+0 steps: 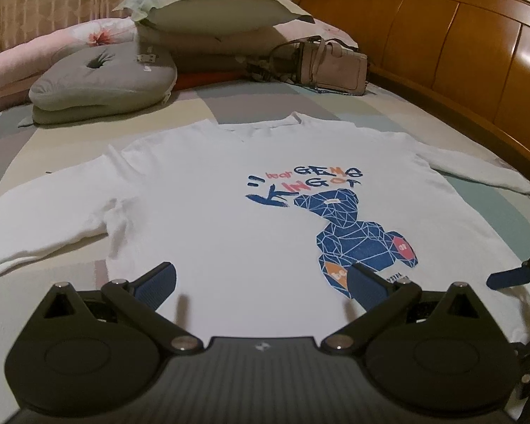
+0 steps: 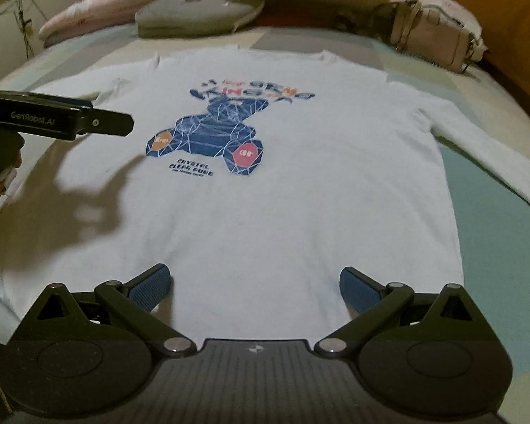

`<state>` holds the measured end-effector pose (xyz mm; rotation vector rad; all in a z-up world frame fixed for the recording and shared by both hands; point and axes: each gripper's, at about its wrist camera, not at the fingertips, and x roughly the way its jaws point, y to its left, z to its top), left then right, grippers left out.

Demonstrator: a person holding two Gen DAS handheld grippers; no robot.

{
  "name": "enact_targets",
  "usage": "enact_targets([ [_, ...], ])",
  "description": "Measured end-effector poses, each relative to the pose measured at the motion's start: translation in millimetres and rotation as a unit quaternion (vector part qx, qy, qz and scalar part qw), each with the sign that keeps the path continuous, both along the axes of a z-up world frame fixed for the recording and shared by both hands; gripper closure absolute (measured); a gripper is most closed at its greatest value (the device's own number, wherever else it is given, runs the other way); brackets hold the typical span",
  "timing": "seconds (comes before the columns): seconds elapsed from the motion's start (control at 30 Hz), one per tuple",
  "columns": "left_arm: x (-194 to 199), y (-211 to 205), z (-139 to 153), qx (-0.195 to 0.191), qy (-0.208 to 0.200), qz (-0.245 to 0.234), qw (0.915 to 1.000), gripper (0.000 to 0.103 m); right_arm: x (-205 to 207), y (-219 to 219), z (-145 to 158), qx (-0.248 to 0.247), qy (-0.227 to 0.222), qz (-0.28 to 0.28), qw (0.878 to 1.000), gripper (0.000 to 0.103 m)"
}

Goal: Fold clothes

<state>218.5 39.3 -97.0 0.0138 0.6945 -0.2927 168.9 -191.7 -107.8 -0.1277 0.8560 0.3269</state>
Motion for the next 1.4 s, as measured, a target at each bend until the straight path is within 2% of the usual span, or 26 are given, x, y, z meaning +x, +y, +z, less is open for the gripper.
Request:
enact_targets([
  [0.07,-1.1,1.0,1.3,-0.004,-0.001,0.0,1.0,0.001,-7.1,-0.8,-2.4,0.002,-0.018,-0.005,1.0,0.0],
  [0.3,-4.3,2.1,6.5,-0.017,-0.006,-0.002,0.9998,0.001,-19.4,-5.5,4.5,-0.006,0.016,-0.03,0.999,0.0],
  [0.43,-6.7,-1.3,7.9,-0.014,-0.008,-0.007,0.9998,0.001,-22.2,-9.7,12.8,0.01,-0.002,-0.045,0.999,0.0],
  [0.57,-8.9,-5.3,7.2,-0.003,-0.01,-0.014,0.9999,0.001,-10.9,-9.3,17.0,0.017,-0.027,-0.058,0.998,0.0],
  [0.73,-9.2,-6.5,4.8,0.01,-0.01,-0.012,0.9998,0.001,11.6,-9.4,21.7,0.042,-0.045,-0.044,0.997,0.0],
  [0.9,-6.9,-5.4,4.6,0.01,-0.007,-0.009,0.9999,0.001,50.0,-25.6,19.6,0.07,-0.049,-0.064,0.994,0.0],
  [0.97,-5.1,-5.7,4.0,0.01,-0.006,-0.009,0.9999,0.001,67.1,-33.1,13.6,0.077,-0.037,-0.08,0.993,0.0],
  [1.07,-2.9,-6.4,2.7,0.009,-0.002,-0.009,0.9999,0.001,83.0,-44.6,-4.2,0.052,-0.013,-0.109,0.993,0.0],
  [1.13,-1.7,-6.5,2.6,0.008,-0.001,-0.008,0.9999,0.001,80.1,-52.4,-9.7,0.034,-0.024,-0.101,0.994,0.0],
  [1.2,-1.3,-5.4,3.5,0.006,-0.003,-0.007,1.0,0.001,78.1,-57.0,-9.1,0.014,-0.021,-0.098,0.995,0.0],
  [1.3,-0.8,-3.3,5.2,0.002,-0.006,-0.003,1.0,0.001,80.7,-59.7,-1.5,0.01,-0.013,-0.111,0.994,0.0],
  [1.4,-0.3,-0.5,7.5,-0.003,-0.012,0.004,0.9999,0.001,92.3,-51.7,10.9,0.008,-0.04,-0.098,0.994,0.0],
])
